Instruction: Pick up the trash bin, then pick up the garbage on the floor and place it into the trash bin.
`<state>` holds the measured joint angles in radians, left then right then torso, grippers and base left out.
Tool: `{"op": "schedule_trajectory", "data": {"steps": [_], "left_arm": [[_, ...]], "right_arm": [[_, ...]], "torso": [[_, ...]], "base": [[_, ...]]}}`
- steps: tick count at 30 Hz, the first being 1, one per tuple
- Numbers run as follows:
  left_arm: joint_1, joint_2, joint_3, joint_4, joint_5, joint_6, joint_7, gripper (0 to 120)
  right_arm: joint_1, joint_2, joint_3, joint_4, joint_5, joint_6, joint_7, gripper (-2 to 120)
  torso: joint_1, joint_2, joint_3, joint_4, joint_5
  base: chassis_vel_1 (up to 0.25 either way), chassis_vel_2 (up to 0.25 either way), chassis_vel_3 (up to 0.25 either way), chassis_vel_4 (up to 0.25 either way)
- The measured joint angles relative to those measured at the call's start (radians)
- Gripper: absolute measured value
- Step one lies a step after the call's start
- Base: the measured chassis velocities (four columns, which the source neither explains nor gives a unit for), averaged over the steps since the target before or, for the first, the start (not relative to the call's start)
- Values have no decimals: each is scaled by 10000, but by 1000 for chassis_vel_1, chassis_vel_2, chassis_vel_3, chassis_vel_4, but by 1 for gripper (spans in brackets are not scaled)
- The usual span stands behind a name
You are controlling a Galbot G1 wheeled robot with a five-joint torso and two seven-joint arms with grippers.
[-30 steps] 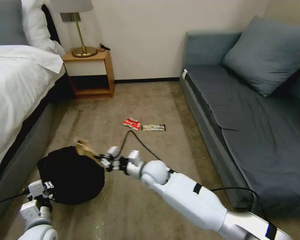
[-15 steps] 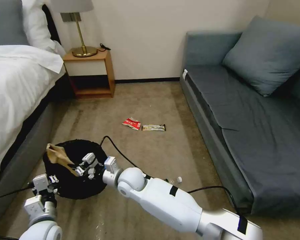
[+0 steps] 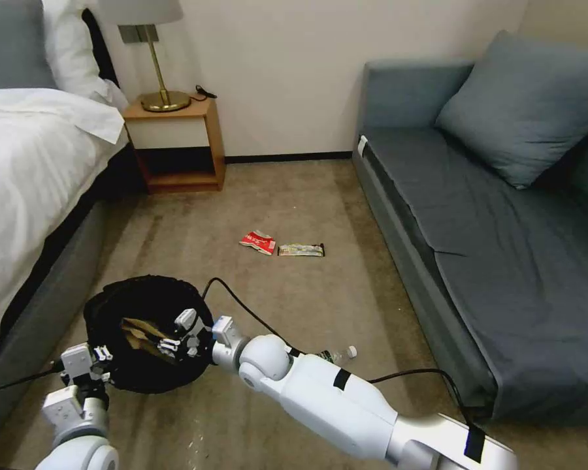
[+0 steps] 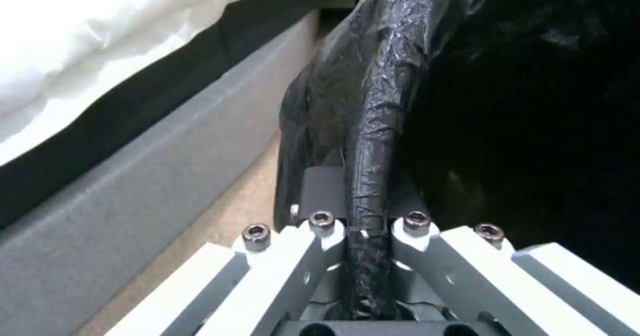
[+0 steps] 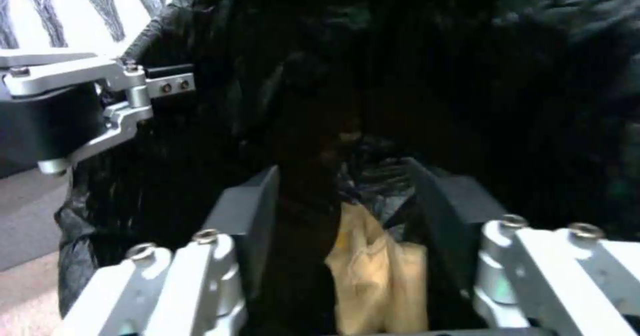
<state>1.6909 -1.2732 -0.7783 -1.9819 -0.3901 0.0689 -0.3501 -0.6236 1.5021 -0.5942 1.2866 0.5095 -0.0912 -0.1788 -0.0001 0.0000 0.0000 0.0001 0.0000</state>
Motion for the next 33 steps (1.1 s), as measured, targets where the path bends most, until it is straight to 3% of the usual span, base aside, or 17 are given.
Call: {"op": "schedule_trajectory", "data": {"steps": [4,8,11,14,18,28,33], "left_arm": [[24,83,-15,32,-11,0,0,4],[-25,209,-81,235,-87,-51,-8,4],[-9,212,-87,322,-68,-193,-10,4],[26,201,-88,373,-47,-299,-10,4],[3,202,-85,553,-33,-399,-10,4],[-72,212,-72,680,-28,-414,-6,4],[-58,188,-69,708,-17,-426,-1,4]], "right_arm": [[91,-501,3,477,82,-240,-196,70],[401,-1913,280,1495,70,-729,-947,90],[479,-2574,387,1764,-123,-841,-1265,98],[506,-3217,484,1869,-588,-903,-1709,99],[317,-4255,655,1385,-2281,-607,-2857,100],[-604,-4766,1280,125,-5519,315,-3971,100],[-736,-4575,1633,-425,-6161,667,-4146,100]], "torso": [[0,0,0,0,1],[0,0,0,-1,3],[1,0,0,-2,3],[0,0,0,-3,3],[0,0,0,-3,4],[0,0,0,-4,4],[0,0,0,-1,3]], "base": [[0,0,0,0],[0,0,0,0],[0,0,0,0],[0,0,0,0],[0,0,0,0],[0,0,0,0],[0,0,0,0]]}}
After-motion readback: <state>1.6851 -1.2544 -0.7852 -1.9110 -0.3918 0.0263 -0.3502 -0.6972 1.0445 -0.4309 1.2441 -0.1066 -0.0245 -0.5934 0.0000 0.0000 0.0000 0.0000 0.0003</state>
